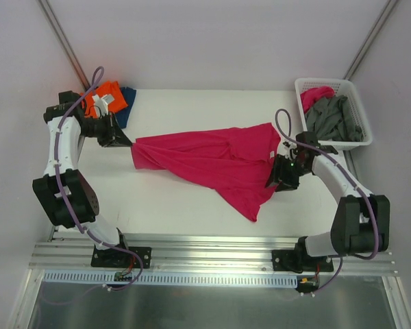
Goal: Fold and stack the t-shirts
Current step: Fold the tshirt
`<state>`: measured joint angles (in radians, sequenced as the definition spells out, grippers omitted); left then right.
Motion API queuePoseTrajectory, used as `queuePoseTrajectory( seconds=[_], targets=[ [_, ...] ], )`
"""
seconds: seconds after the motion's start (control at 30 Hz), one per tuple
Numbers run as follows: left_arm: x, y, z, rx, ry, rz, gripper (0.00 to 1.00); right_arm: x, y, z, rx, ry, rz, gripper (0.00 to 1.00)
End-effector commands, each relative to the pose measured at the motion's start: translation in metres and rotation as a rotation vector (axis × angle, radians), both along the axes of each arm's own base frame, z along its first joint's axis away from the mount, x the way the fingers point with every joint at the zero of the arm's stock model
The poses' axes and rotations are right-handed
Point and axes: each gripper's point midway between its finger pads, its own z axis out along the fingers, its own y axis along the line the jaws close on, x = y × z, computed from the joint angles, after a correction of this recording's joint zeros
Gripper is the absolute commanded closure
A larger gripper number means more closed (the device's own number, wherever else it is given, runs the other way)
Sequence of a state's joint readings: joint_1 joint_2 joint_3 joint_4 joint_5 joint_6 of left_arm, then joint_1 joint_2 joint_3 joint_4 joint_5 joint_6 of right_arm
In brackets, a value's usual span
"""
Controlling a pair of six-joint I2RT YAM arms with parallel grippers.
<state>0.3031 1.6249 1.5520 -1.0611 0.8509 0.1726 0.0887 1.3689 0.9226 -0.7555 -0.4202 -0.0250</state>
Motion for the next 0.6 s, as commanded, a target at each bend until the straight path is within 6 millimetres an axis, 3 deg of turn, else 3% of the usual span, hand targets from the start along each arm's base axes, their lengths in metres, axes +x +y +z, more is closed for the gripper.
queuePoseTrajectory(
  seconds=[0.0,0.27,0.57],
  targets=[
    [-0.006,-0.003,0.002,-0.037,0.000,-0.017,1.00,0.030,-0.003,0.009,-0.013,-0.042,-0.036,0.49],
    [0.003,-0.002,0.010,-0.045,-0.017,-0.012,1.00,0.051,-0.014,-0.006,-0.067,0.021,-0.064,0.52],
    [0.010,0.001,0.014,-0.043,-0.028,-0.010,1.00,0.000,-0.021,-0.034,-0.104,0.177,-0.063,0.55]
  ],
)
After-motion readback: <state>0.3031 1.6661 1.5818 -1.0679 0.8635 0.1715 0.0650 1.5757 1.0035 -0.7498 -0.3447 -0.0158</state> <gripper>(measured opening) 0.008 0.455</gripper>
